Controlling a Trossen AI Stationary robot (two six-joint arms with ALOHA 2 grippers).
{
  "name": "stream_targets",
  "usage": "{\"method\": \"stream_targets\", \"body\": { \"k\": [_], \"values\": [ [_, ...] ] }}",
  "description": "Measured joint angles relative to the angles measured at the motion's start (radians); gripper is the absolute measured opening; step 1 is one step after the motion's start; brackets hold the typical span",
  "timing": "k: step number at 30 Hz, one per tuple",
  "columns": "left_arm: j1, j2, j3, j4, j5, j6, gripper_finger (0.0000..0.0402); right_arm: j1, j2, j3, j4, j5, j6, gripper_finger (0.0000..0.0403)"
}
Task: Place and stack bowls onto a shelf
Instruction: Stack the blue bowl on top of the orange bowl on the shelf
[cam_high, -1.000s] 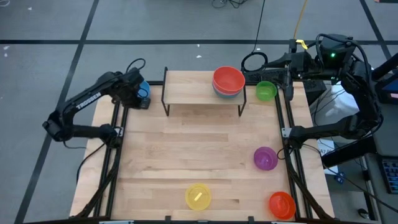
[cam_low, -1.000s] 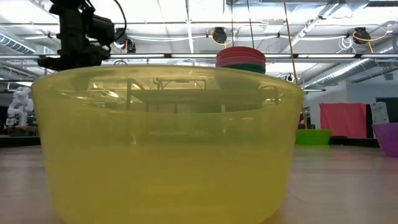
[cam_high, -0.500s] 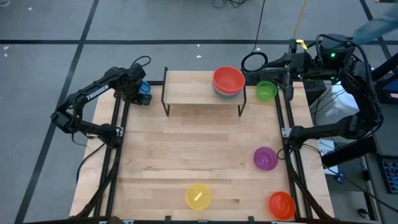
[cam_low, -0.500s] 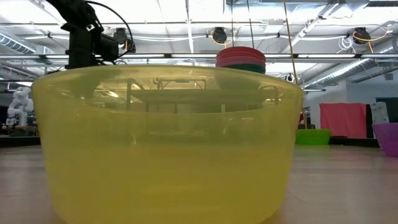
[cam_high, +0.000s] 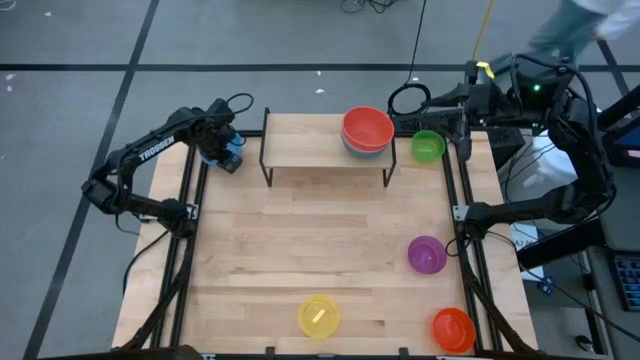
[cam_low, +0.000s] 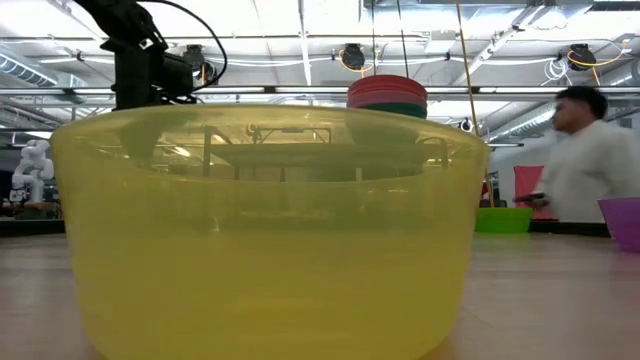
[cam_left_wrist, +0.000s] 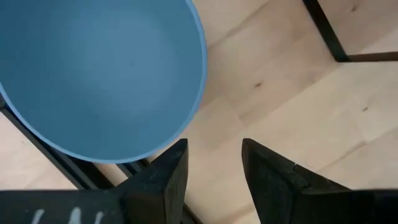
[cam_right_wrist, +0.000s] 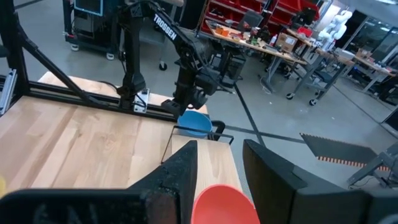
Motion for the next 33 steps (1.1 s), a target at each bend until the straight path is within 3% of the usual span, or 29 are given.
{"method": "stream_targets", "body": {
  "k": [7, 20, 28, 33],
  "values": [
    [0.001, 0.064, 0.0, -0.054, -0.045, 0.073, 0.0157, 0.0, 0.0, 0.0, 0.03, 0.0, 0.0, 0.0123],
    [-0.002, 0.204, 0.0, 0.024, -0.066, 0.129, 0.0157, 0.0, 0.0, 0.0, 0.035, 0.0, 0.0, 0.0123],
    [-0.004, 0.271, 0.0, 0.081, -0.141, 0.151, 0.0155, 0.0, 0.0, 0.0, 0.035, 0.0, 0.0, 0.0123],
    [-0.006, 0.308, 0.0, 0.08, -0.14, 0.131, 0.0102, 0.0, 0.0, 0.0, 0.035, 0.0, 0.0, 0.0123]
  ]
}}
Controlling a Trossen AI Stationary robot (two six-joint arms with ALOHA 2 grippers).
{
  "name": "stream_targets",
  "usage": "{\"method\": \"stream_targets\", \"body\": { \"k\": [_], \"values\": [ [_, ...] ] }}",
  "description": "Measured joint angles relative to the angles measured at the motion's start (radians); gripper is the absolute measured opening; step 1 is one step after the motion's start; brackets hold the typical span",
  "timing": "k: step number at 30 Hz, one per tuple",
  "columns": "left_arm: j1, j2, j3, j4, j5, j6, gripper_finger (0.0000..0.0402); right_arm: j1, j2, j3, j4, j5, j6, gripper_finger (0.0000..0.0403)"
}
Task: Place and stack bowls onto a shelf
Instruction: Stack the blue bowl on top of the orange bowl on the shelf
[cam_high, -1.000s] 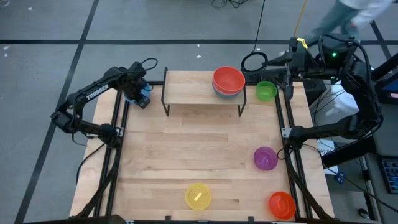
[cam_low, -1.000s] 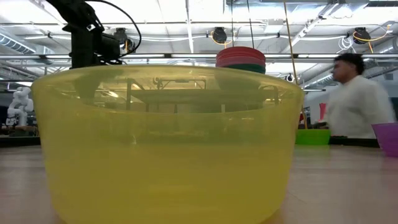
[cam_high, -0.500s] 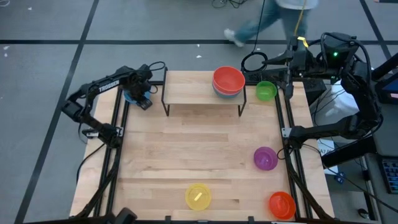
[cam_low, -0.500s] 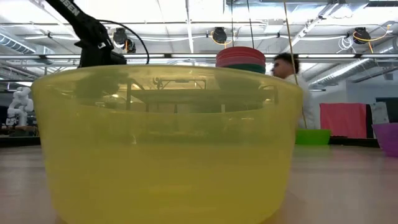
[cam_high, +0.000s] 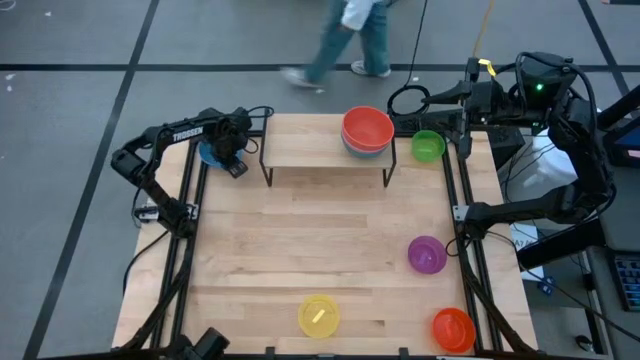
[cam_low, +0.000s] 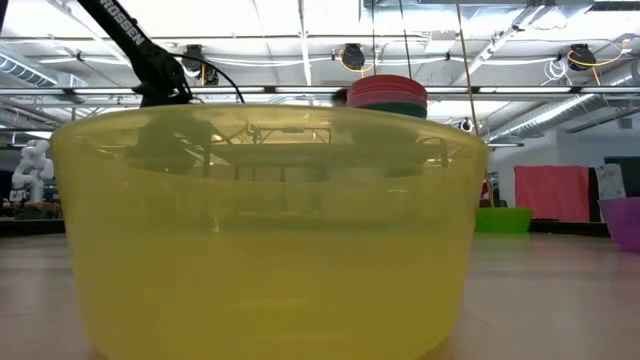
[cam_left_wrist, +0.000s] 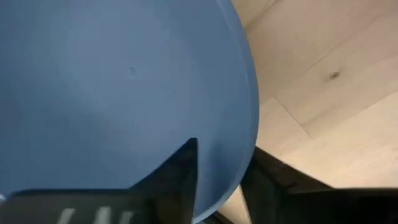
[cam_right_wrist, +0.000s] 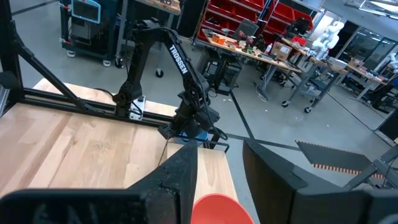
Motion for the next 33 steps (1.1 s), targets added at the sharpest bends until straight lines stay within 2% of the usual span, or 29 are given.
{"method": "stream_targets", "body": {
  "k": [3, 5, 12, 19, 26, 33],
  "values": [
    [0.0, 0.007, 0.0, -0.007, 0.012, -0.002, 0.0038, 0.0, 0.0, 0.0, 0.0, 0.0, 0.0, 0.0123],
    [-0.003, 0.004, 0.006, 0.009, 0.024, -0.013, 0.0014, 0.0, 0.0, 0.0, 0.0, 0.0, 0.0, 0.0123],
    [-0.016, -0.064, 0.002, -0.024, 0.031, -0.092, 0.0007, 0.0, 0.0, 0.0, 0.0, 0.0, 0.0, 0.0123],
    [-0.021, -0.215, 0.099, -0.283, 0.009, -0.161, 0.0006, 0.0, 0.0, 0.0, 0.0, 0.001, 0.0, 0.0123],
    [-0.103, -0.311, 0.365, -0.538, -0.031, -0.231, 0.0006, 0.0, 0.0, 0.0, 0.0, 0.002, -0.003, 0.0123],
    [-0.283, -0.324, 0.688, -0.525, -0.028, -0.279, 0.0005, 0.0, 0.0, 0.0, 0.0, 0.003, -0.002, 0.0123]
  ]
}}
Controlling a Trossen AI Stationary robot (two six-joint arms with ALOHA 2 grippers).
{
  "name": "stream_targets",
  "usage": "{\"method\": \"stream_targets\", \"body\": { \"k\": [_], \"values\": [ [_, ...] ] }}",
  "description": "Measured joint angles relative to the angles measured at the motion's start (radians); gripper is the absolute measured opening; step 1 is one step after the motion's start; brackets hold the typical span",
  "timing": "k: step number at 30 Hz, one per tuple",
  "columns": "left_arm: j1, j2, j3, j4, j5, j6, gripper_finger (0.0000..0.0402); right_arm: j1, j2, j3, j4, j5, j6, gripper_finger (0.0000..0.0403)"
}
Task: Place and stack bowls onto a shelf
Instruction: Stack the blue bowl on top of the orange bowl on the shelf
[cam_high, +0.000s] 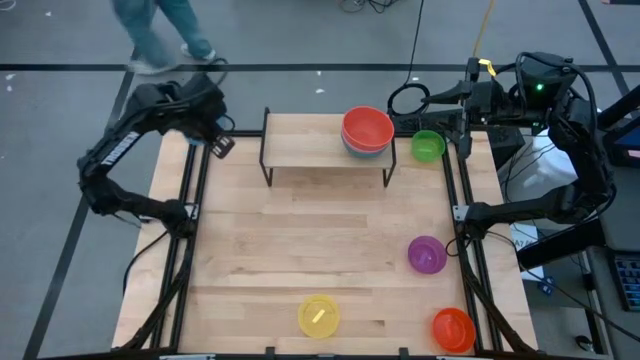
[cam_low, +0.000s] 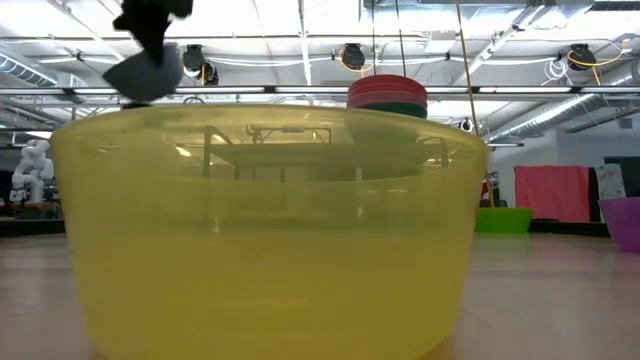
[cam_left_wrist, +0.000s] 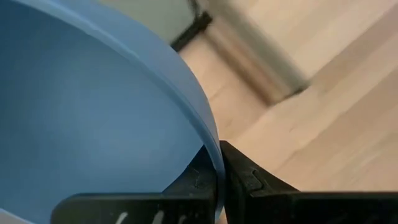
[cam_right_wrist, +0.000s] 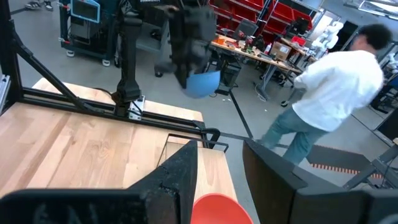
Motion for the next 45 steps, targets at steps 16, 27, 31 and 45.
{"method": "stream_targets", "body": {
  "k": [16, 27, 31, 45],
  "values": [
    [-0.35, 0.184, 0.457, 0.273, 0.063, -0.108, 0.0005, 0.0, 0.0, 0.0, -0.005, 0.0, 0.044, 0.0123],
    [-0.387, 0.412, 0.609, 0.492, 0.195, 0.002, 0.0005, 0.0, -0.003, 0.0, -0.02, 0.0, 0.036, 0.0123],
    [-0.386, 0.488, 0.64, 0.522, 0.211, 0.055, 0.0005, 0.0, -0.003, 0.0, -0.036, 0.0, 0.036, 0.0123],
    [-0.396, 0.573, 0.639, 0.493, 0.347, 0.152, 0.0005, 0.0, -0.002, -0.112, -0.074, 0.0, 0.039, 0.0123]
  ]
}}
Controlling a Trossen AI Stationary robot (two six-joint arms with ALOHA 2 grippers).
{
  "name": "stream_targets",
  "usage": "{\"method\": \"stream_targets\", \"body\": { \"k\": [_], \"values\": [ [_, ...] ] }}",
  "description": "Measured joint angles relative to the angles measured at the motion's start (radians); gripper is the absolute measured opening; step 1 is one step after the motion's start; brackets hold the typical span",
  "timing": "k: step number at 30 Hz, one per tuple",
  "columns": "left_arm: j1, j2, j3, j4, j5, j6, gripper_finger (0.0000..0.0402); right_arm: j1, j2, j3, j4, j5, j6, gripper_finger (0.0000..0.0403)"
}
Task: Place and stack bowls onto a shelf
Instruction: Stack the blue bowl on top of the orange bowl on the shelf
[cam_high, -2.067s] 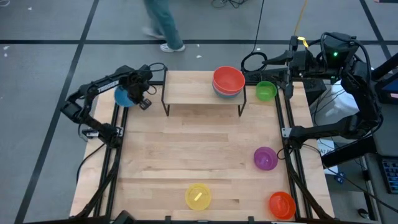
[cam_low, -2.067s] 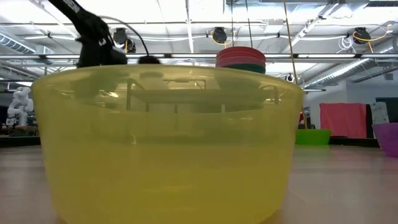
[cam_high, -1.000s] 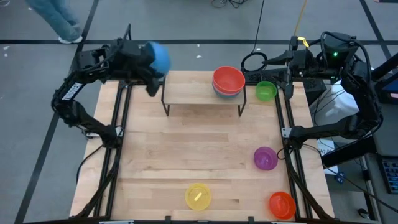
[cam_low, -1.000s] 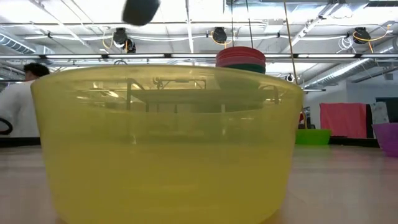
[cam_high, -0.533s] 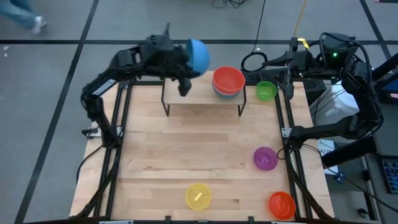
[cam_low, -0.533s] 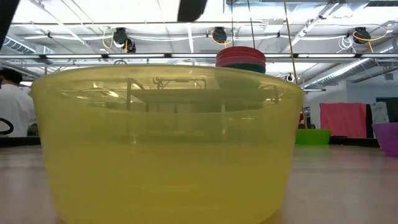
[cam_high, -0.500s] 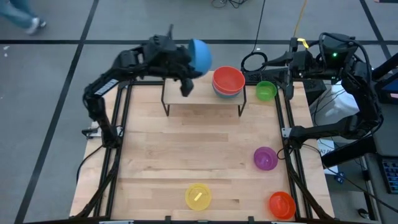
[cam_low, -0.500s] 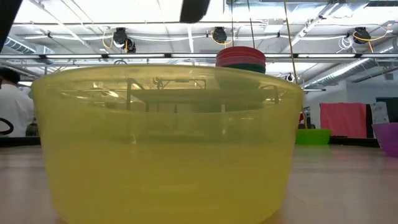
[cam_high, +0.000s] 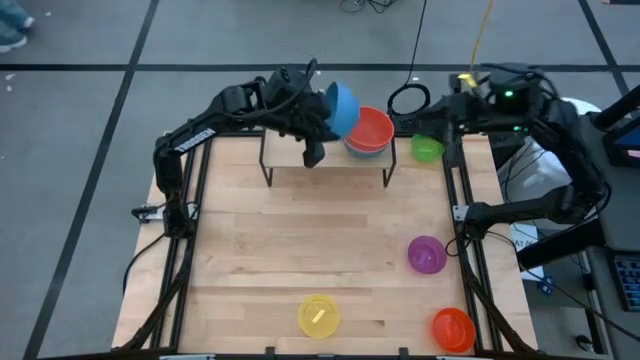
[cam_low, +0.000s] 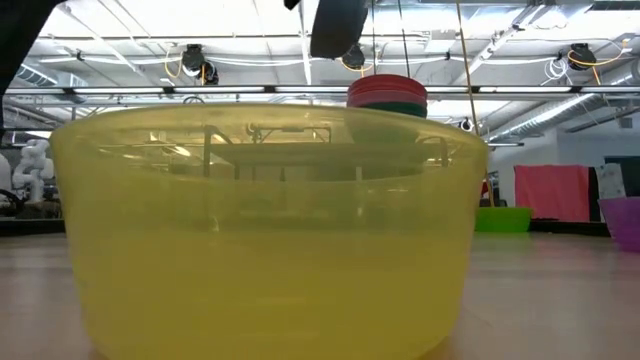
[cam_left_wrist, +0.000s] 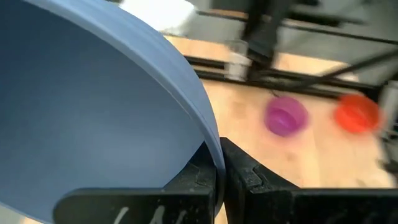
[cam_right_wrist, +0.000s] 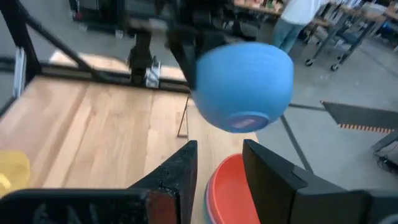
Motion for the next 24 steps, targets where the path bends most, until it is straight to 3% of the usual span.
{"method": "stream_targets", "body": {
  "k": [4, 6, 15, 19, 24],
  "values": [
    [-0.02, 0.0, 0.0, -0.015, 0.226, -0.026, 0.0005, 0.0, 0.0, -0.073, 0.036, -0.004, -0.076, 0.0123],
    [-0.039, 0.0, 0.0, -0.033, 0.276, -0.033, 0.0005, 0.0, 0.0, -0.106, 0.073, -0.037, -0.099, 0.0123],
    [-0.116, 0.016, -0.001, -0.157, 0.512, -0.006, 0.0005, 0.0, -0.001, -0.233, 0.259, -0.349, -0.098, 0.0123],
    [-0.137, 0.028, 0.001, -0.14, 0.656, 0.006, 0.0005, 0.002, -0.001, -0.321, 0.413, -0.504, -0.013, 0.0123],
    [-0.155, 0.055, 0.0, -0.129, 0.721, 0.007, 0.0005, 0.026, 0.018, -0.451, 0.65, -0.655, 0.102, 0.0123]
  ]
}}
